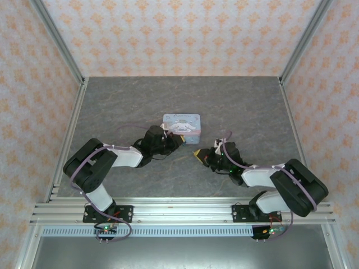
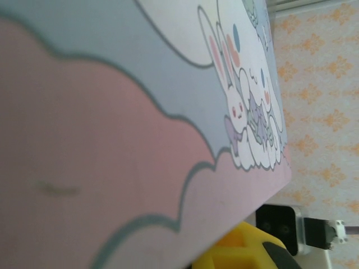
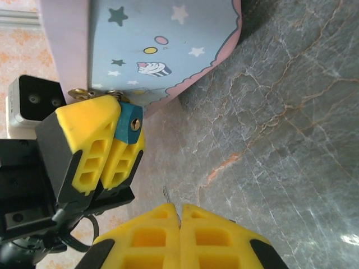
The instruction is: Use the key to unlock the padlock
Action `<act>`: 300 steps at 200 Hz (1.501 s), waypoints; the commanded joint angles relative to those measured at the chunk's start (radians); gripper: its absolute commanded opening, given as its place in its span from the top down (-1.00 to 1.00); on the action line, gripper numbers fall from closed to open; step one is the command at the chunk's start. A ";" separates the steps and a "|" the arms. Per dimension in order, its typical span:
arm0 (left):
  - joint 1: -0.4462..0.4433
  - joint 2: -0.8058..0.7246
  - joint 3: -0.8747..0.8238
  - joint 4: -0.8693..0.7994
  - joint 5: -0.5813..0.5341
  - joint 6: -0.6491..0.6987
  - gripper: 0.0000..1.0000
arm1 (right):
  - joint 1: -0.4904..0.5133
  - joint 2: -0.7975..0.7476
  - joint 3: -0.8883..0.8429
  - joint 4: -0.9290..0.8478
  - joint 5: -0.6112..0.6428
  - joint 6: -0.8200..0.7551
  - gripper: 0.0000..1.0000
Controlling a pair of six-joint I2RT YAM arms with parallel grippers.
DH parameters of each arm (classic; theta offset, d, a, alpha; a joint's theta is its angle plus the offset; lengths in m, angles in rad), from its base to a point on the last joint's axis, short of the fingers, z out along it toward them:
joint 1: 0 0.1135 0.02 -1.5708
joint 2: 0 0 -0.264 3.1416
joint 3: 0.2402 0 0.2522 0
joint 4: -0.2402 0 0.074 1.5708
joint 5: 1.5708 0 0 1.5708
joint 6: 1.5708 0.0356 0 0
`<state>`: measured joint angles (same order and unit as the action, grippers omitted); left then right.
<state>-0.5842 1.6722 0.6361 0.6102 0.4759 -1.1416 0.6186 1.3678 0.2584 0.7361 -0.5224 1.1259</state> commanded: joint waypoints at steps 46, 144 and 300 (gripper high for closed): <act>0.012 -0.039 0.016 0.080 0.045 -0.100 1.00 | 0.024 0.101 0.073 0.147 0.087 0.086 1.00; 0.012 -0.039 0.003 0.114 0.035 -0.149 1.00 | 0.033 0.184 0.096 0.209 0.109 0.122 1.00; 0.012 -0.051 -0.006 0.103 0.034 -0.136 1.00 | 0.033 0.208 0.148 0.199 0.105 0.126 1.00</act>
<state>-0.5797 1.6592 0.6323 0.6628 0.4942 -1.2831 0.6456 1.5673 0.3801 0.9058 -0.4328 1.2457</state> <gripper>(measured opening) 0.110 0.040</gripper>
